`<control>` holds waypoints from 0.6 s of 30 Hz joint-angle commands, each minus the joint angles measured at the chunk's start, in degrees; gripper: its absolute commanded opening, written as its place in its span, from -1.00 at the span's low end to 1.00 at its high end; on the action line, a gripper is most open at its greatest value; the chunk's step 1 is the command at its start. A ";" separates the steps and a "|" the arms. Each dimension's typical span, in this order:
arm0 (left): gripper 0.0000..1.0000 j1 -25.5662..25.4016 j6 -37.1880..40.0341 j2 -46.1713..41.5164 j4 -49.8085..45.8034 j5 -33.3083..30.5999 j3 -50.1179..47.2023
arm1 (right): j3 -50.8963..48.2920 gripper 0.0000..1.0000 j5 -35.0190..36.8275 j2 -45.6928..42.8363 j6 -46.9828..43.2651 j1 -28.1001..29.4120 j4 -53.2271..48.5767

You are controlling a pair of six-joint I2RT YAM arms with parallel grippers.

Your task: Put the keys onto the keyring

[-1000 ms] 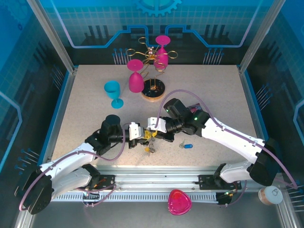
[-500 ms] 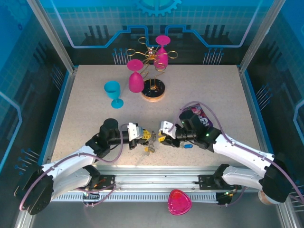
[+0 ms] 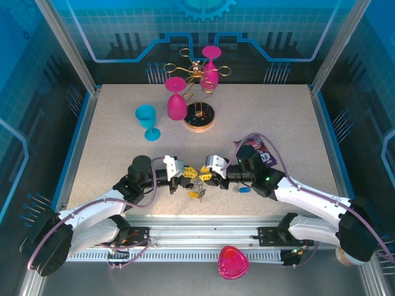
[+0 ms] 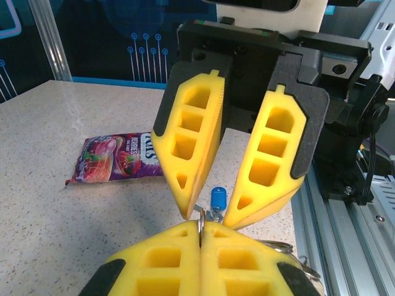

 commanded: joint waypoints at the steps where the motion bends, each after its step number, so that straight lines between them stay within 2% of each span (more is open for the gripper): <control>1: -1.00 -0.32 -1.18 0.02 3.71 2.37 -0.59 | -0.17 -0.57 -1.35 0.62 0.87 -0.14 2.63; 6: -1.00 -0.29 -1.16 -0.01 3.76 2.83 -0.57 | 0.27 -0.67 -1.87 1.25 0.78 -0.08 2.67; 11: -1.00 -0.33 -0.93 -0.32 2.77 2.72 -0.54 | 0.63 -1.00 -2.79 1.29 0.81 -0.14 2.93; 13: -1.00 -0.43 -0.20 -0.67 0.79 1.51 -0.22 | 0.85 -1.00 -2.80 1.18 0.42 -0.08 2.33; 16: -0.78 -0.48 3.13 -1.71 -4.58 0.62 0.75 | 1.28 -1.00 -3.09 1.07 -0.22 -0.11 1.02; 18: -0.73 -0.75 5.72 -2.25 -9.02 0.30 1.75 | 1.88 -1.00 -3.58 1.28 -0.49 -0.13 0.35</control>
